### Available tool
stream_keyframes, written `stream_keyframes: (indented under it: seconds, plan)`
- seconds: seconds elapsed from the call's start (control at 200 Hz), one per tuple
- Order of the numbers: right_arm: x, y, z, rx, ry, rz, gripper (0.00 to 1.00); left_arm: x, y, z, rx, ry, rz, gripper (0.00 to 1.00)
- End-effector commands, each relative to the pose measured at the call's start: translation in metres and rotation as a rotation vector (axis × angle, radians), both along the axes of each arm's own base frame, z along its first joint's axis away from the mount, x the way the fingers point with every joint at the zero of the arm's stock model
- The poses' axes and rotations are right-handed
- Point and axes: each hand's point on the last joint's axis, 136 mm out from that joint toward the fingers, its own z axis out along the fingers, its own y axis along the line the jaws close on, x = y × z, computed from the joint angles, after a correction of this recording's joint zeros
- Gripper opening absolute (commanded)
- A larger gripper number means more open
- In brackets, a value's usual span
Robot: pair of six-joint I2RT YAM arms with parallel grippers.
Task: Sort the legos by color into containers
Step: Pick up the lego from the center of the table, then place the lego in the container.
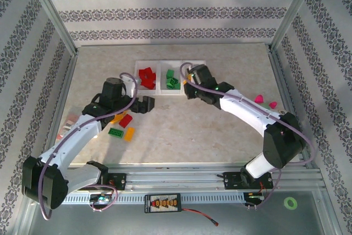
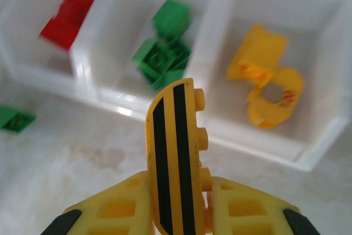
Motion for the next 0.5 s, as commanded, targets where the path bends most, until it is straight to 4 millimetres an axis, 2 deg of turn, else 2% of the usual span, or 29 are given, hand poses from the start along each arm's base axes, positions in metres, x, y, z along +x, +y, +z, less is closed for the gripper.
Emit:
stream_keyframes:
  seconds: [0.0, 0.085, 0.16, 0.25, 0.365, 0.495]
  plan:
    - [0.033, -0.014, 0.017, 0.051, -0.057, -0.090, 0.14, 0.008, -0.029, 0.029, -0.026, -0.143, -0.081, 0.99]
    - [0.058, -0.022, 0.014, 0.059, -0.066, -0.123, 0.14, 0.012, -0.040, 0.034, -0.062, -0.158, -0.046, 0.99]
    - [0.078, -0.029, 0.003, 0.039, -0.058, -0.159, 0.15, 0.016, -0.045, 0.036, -0.101, -0.147, -0.017, 0.99]
    - [0.099, -0.037, -0.011, -0.011, -0.055, -0.191, 0.15, 0.019, -0.044, 0.029, -0.116, -0.110, 0.022, 0.99]
    - [0.116, -0.048, -0.030, -0.085, -0.045, -0.231, 0.15, 0.017, -0.042, 0.018, -0.086, -0.074, 0.025, 0.99]
    - [0.128, -0.053, -0.046, -0.118, -0.026, -0.253, 0.15, 0.013, -0.044, 0.022, -0.079, -0.111, -0.019, 0.99]
